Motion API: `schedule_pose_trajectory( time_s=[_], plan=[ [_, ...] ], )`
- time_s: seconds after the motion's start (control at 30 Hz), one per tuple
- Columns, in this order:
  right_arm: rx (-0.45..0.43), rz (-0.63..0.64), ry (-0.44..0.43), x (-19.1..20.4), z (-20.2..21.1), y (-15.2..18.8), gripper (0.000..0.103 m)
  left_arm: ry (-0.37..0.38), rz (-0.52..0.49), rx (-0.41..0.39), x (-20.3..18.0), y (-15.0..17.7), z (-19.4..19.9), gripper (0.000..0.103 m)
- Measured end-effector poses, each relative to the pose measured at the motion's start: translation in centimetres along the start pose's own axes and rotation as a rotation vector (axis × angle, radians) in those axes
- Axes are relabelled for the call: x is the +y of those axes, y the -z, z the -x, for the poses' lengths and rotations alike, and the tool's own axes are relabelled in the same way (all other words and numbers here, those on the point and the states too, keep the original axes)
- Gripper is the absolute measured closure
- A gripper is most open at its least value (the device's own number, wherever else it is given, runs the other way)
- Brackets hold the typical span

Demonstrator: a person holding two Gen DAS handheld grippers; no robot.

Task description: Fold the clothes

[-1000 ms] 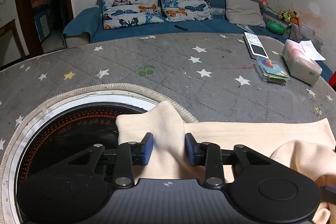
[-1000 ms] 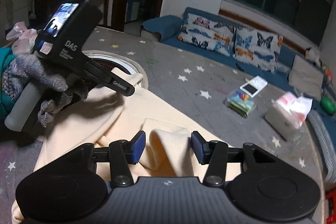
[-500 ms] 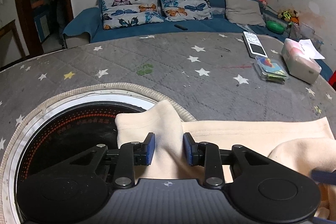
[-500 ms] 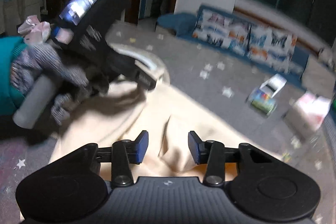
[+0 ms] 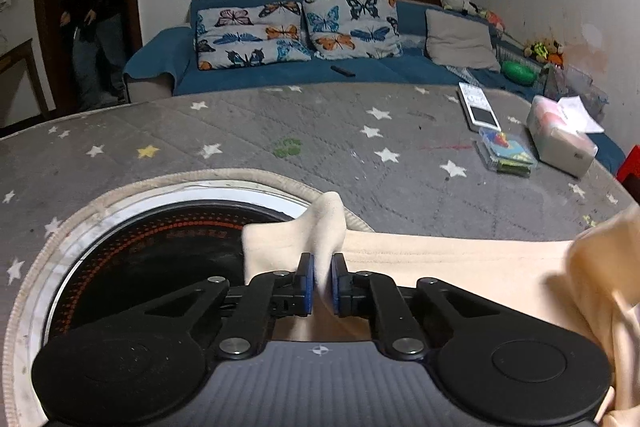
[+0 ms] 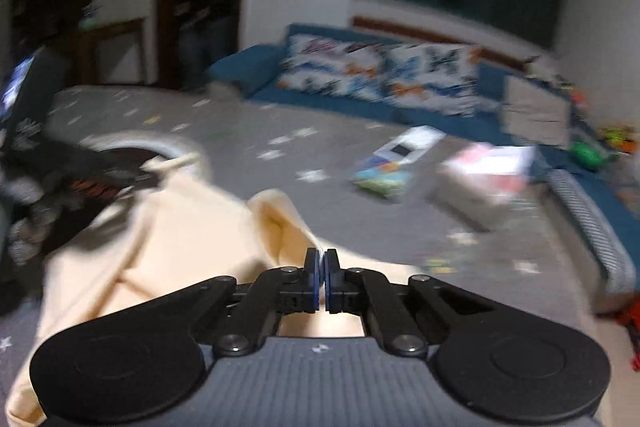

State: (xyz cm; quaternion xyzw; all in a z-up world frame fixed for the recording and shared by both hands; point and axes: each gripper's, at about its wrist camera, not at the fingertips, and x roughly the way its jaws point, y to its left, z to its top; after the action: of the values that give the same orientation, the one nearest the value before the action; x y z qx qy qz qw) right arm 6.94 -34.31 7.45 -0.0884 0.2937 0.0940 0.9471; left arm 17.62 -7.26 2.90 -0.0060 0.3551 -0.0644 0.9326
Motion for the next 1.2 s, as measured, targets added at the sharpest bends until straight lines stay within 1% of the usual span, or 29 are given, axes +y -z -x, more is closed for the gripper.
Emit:
schedule_pose_trajectory(
  time_s=[0.03, 0.23, 0.3, 0.33, 0.4, 0.47, 0.5, 0.6, 0.7, 0.73, 0.77, 0.83, 0.87, 0.9, 0.97, 1.03, 1.07, 1.1, 1.13, 1.2],
  plan=[
    [-0.008, -0.017, 0.034, -1.2, 0.8, 0.1, 0.101, -0.004, 0.004, -0.009, 0.2, 0.0, 0.5, 0.095],
    [-0.013, -0.118, 0.231, -7.9, 5.0, 2.4, 0.101, -0.016, 0.033, -0.067, 1.7, 0.3, 4.0, 0.095],
    [-0.001, -0.165, 0.275, -9.8, 5.7, 3.5, 0.101, -0.021, 0.046, -0.081, 2.3, 0.4, 5.0, 0.095],
    [0.009, -0.184, 0.282, -10.5, 5.9, 4.0, 0.101, -0.022, 0.051, -0.082, 2.5, 0.5, 5.3, 0.095],
    [0.027, -0.206, 0.277, -11.2, 6.3, 4.7, 0.101, -0.025, 0.059, -0.085, 2.8, 0.6, 5.9, 0.095],
    [0.034, -0.197, 0.245, -10.6, 6.3, 5.2, 0.1, -0.031, 0.06, -0.093, 2.8, 0.8, 6.4, 0.095],
    [0.036, -0.192, 0.222, -10.2, 6.1, 5.3, 0.1, -0.034, 0.061, -0.098, 2.8, 0.8, 6.6, 0.095],
    [0.049, -0.152, 0.114, -8.1, 4.9, 5.2, 0.096, -0.042, 0.064, -0.111, 2.8, 1.0, 7.3, 0.096],
    [0.077, -0.072, 0.033, -5.2, 3.0, 5.1, 0.086, -0.05, 0.068, -0.125, 2.9, 1.2, 8.1, 0.096],
    [0.085, -0.053, 0.01, -4.3, 2.2, 5.1, 0.077, -0.05, 0.076, -0.133, 3.2, 1.3, 8.5, 0.096],
    [0.094, -0.033, -0.012, -3.4, 1.4, 5.0, 0.072, -0.051, 0.085, -0.139, 3.5, 1.4, 8.9, 0.096],
    [0.1, 0.008, -0.046, -1.6, 0.3, 4.9, 0.072, -0.056, 0.105, -0.151, 4.2, 1.6, 9.8, 0.096],
    [0.102, 0.028, -0.056, -0.9, -0.3, 4.9, 0.068, -0.058, 0.114, -0.156, 4.5, 1.7, 10.3, 0.096],
    [0.103, 0.046, -0.056, -0.4, -0.8, 4.9, 0.066, -0.059, 0.121, -0.161, 4.9, 1.9, 10.7, 0.096],
    [0.098, 0.072, -0.034, 0.4, -1.5, 4.7, 0.067, -0.064, 0.136, -0.172, 5.5, 2.2, 11.6, 0.096],
    [0.1, 0.067, -0.031, 0.4, -2.3, 4.5, 0.07, -0.07, 0.155, -0.184, 6.3, 2.5, 12.5, 0.096],
    [0.104, 0.06, -0.029, 0.3, -2.5, 4.4, 0.081, -0.074, 0.164, -0.19, 6.7, 2.7, 13.0, 0.096],
    [0.108, 0.054, -0.022, 0.1, -2.6, 4.4, 0.089, -0.078, 0.173, -0.195, 7.1, 2.9, 13.3, 0.096],
    [0.107, 0.045, -0.015, -0.2, -2.6, 4.4, 0.094, -0.084, 0.182, -0.199, 7.5, 3.1, 13.8, 0.096],
    [0.079, 0.026, 0.009, -1.1, -1.7, 4.3, 0.096, -0.096, 0.2, -0.206, 8.4, 3.5, 14.6, 0.096]
  ],
)
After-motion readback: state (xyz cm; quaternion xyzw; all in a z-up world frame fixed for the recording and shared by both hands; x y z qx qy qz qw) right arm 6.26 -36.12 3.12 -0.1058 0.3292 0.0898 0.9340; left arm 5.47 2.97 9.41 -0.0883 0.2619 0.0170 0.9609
